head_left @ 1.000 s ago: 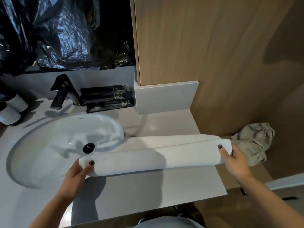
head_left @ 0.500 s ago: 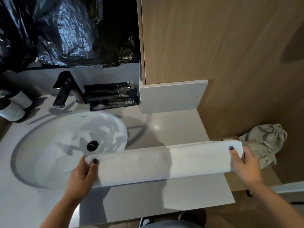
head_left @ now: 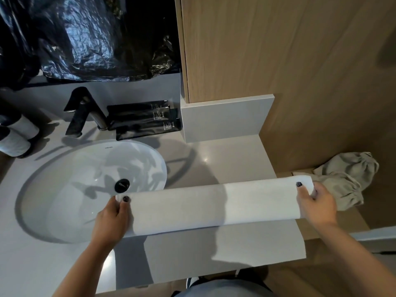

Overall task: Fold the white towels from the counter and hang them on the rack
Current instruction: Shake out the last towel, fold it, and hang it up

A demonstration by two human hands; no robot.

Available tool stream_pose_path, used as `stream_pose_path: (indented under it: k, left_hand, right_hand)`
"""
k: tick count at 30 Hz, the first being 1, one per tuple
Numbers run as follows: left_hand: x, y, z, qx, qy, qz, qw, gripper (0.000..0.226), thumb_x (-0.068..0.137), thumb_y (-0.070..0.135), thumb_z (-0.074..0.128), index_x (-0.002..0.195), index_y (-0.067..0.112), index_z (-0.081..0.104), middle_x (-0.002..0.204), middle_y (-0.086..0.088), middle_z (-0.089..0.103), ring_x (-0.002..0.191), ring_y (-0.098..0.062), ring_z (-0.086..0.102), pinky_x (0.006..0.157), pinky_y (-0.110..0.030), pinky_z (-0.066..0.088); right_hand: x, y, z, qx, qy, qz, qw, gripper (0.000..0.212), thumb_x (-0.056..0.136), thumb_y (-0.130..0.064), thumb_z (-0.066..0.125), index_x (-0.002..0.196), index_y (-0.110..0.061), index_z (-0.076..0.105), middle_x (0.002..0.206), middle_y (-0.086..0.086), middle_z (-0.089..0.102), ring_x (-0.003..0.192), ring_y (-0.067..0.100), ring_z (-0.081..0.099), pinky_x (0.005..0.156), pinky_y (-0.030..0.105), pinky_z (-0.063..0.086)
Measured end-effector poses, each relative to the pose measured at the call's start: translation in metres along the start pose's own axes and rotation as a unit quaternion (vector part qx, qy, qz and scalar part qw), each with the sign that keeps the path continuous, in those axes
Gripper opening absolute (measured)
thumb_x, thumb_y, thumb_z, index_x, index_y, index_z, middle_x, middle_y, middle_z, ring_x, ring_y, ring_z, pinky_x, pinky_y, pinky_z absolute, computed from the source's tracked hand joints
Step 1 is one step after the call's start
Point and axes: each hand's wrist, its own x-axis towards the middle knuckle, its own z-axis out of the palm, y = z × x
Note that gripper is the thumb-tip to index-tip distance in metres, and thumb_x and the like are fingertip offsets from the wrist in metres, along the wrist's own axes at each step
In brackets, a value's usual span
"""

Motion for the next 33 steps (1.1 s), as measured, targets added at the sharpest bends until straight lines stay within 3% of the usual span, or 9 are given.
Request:
stream_pose_path:
  k: [7,10,12,15,18,21,25,30,33]
  left_hand:
    - [0.025,0.009,-0.006,-0.063,-0.129,-0.108,0.984,0.044,0.096,0.039,0.056,0.113,0.0,0.066,0.1,-0.015,0.059,0.102,-0.038,0.057,0.082,-0.036,0.038]
    - [0.023,0.011,-0.007,-0.145,-0.16,-0.156,0.964,0.043,0.098,0.039,0.056,0.114,0.0,0.064,0.112,-0.019,0.065,0.097,-0.034,0.059,0.085,-0.039,0.044]
    - [0.019,0.014,-0.008,-0.17,-0.154,-0.172,0.958,0.044,0.094,0.046,0.059,0.102,0.002,0.065,0.097,-0.02,0.068,0.086,-0.035,0.063,0.079,-0.039,0.048]
    - [0.01,0.015,-0.01,-0.213,-0.124,-0.139,0.959,0.035,0.093,0.044,0.062,0.099,0.01,0.068,0.089,-0.016,0.072,0.083,-0.035,0.067,0.075,-0.038,0.052]
    - [0.001,0.012,-0.015,-0.293,-0.118,-0.118,0.941,0.026,0.094,0.036,0.063,0.097,0.012,0.071,0.088,-0.014,0.075,0.083,-0.033,0.07,0.077,-0.041,0.055]
    - [-0.008,0.013,-0.022,-0.366,-0.124,-0.111,0.916,0.018,0.093,0.025,0.065,0.097,0.009,0.072,0.087,-0.015,0.075,0.074,-0.025,0.071,0.069,-0.036,0.056]
    - [-0.016,0.008,-0.028,-0.424,-0.115,-0.119,0.89,0.024,0.08,0.024,0.075,0.094,0.005,0.074,0.091,-0.021,0.073,0.07,-0.023,0.07,0.06,-0.033,0.057]
    - [-0.018,-0.008,-0.032,-0.492,-0.161,-0.178,0.837,0.064,0.089,0.057,0.05,0.116,0.003,0.068,0.114,-0.023,0.069,0.105,-0.039,0.067,0.097,-0.055,0.046]
    - [-0.019,-0.009,-0.03,-0.518,-0.17,-0.194,0.815,0.067,0.08,0.055,0.059,0.122,0.003,0.066,0.119,-0.026,0.066,0.113,-0.042,0.063,0.101,-0.055,0.044]
  right_hand:
    - [0.019,-0.007,0.003,-0.085,-0.039,0.071,0.993,0.037,0.097,-0.028,0.051,0.118,0.003,0.054,0.105,0.021,0.062,0.097,0.038,0.055,0.082,0.042,0.044]
    - [0.01,-0.022,0.01,-0.195,0.033,-0.009,0.98,0.046,0.091,-0.019,0.06,0.131,-0.003,0.045,0.133,0.023,0.047,0.119,0.04,0.045,0.098,0.051,0.036]
    - [-0.002,-0.043,0.021,-0.267,0.026,-0.112,0.957,0.059,0.085,-0.01,0.062,0.14,-0.009,0.04,0.144,0.02,0.036,0.131,0.039,0.034,0.104,0.05,0.027]
    - [-0.034,-0.079,0.061,-0.244,-0.093,-0.309,0.915,0.055,0.079,0.0,0.053,0.131,-0.014,0.055,0.133,0.011,0.053,0.124,0.033,0.049,0.101,0.042,0.026]
    - [-0.077,-0.111,0.107,-0.218,-0.211,-0.427,0.852,0.043,0.086,-0.02,0.041,0.123,-0.015,0.063,0.117,0.006,0.065,0.105,0.029,0.063,0.093,0.039,0.037]
    - [-0.113,-0.148,0.14,-0.223,-0.286,-0.444,0.819,0.067,0.089,-0.048,0.015,0.138,-0.017,0.046,0.135,0.003,0.053,0.124,0.026,0.049,0.104,0.04,0.031]
    - [-0.129,-0.183,0.163,-0.137,-0.327,-0.44,0.825,0.049,0.097,-0.045,0.049,0.14,-0.021,0.047,0.14,-0.003,0.047,0.131,0.019,0.04,0.106,0.032,0.025]
    - [-0.139,-0.191,0.171,-0.068,-0.328,-0.436,0.835,0.026,0.091,-0.036,0.063,0.112,-0.019,0.062,0.116,-0.01,0.056,0.112,0.012,0.052,0.091,0.026,0.027]
    - [-0.144,-0.183,0.173,-0.051,-0.308,-0.449,0.837,0.021,0.093,-0.03,0.062,0.108,-0.016,0.064,0.111,-0.009,0.059,0.107,0.01,0.053,0.085,0.023,0.024]
